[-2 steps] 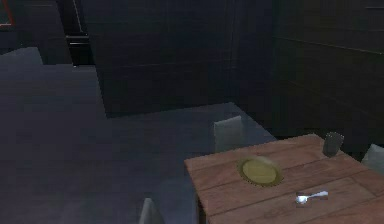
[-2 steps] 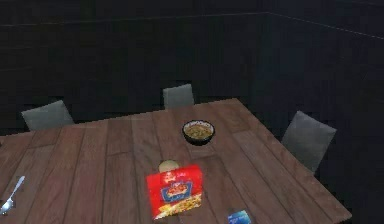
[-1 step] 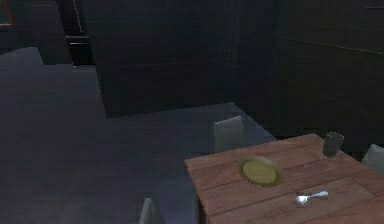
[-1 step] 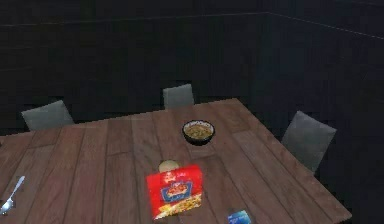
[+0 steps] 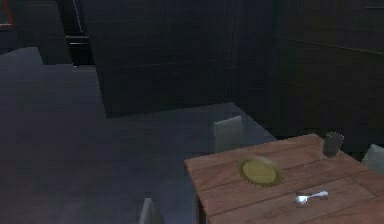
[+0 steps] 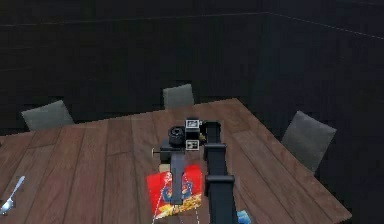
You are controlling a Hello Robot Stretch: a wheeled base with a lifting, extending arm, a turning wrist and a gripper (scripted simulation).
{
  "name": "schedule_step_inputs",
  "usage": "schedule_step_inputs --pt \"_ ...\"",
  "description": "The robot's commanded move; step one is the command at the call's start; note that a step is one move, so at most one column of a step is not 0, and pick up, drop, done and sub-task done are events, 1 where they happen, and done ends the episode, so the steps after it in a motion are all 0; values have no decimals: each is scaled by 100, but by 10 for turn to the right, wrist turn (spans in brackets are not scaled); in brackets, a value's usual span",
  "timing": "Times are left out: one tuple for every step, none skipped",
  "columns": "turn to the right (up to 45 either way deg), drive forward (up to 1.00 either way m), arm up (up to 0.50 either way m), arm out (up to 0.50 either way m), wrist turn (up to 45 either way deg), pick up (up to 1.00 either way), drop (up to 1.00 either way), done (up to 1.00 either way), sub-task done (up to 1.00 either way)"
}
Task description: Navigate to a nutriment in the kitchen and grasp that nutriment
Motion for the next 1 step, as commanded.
schedule_step_inputs --pt "0 0 0 0 450 0 0 0 0"
